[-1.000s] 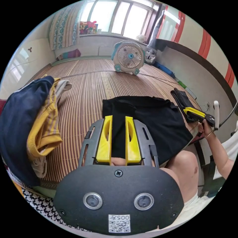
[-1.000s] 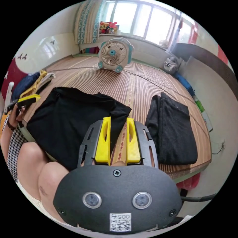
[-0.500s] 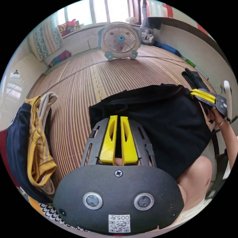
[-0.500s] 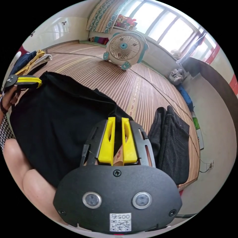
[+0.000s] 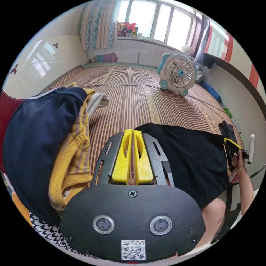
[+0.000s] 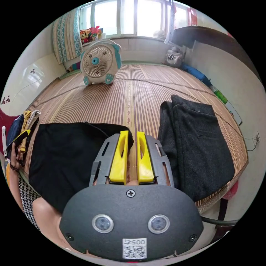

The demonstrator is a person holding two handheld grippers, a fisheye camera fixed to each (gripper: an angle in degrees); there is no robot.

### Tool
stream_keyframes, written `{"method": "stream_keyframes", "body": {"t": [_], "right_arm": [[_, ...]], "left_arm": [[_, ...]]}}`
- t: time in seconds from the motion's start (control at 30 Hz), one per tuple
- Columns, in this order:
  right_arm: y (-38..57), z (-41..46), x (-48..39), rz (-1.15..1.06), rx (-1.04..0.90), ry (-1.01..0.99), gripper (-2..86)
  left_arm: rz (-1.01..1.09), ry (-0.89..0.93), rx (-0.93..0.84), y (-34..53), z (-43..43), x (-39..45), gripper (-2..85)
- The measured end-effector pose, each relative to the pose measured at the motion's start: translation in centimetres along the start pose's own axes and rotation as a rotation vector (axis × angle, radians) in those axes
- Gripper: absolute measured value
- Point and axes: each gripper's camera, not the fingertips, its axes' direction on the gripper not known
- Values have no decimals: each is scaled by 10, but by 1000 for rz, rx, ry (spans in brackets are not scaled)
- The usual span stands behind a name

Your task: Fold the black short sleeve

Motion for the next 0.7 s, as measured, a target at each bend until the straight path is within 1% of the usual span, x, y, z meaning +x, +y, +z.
{"method": "stream_keyframes", "body": {"t": [0.1,0.2,0.33,0.47,0.7], "right_arm": [[11,-24,-7,-16,69,27,45],[26,-46,-11,-34,95,14,48],[56,-68,-23,-95,60,5,51],[99,-86,-37,-146,6,-8,54],[156,-117,-41,-123,-33,-31,54]], "left_arm": [[50,-9,2,19,-12,9,33],[93,57,-23,44,-21,20,39],[138,114,-87,85,-31,33,42],[139,145,-140,115,-41,37,41],[143,140,-158,159,-82,34,40]]}}
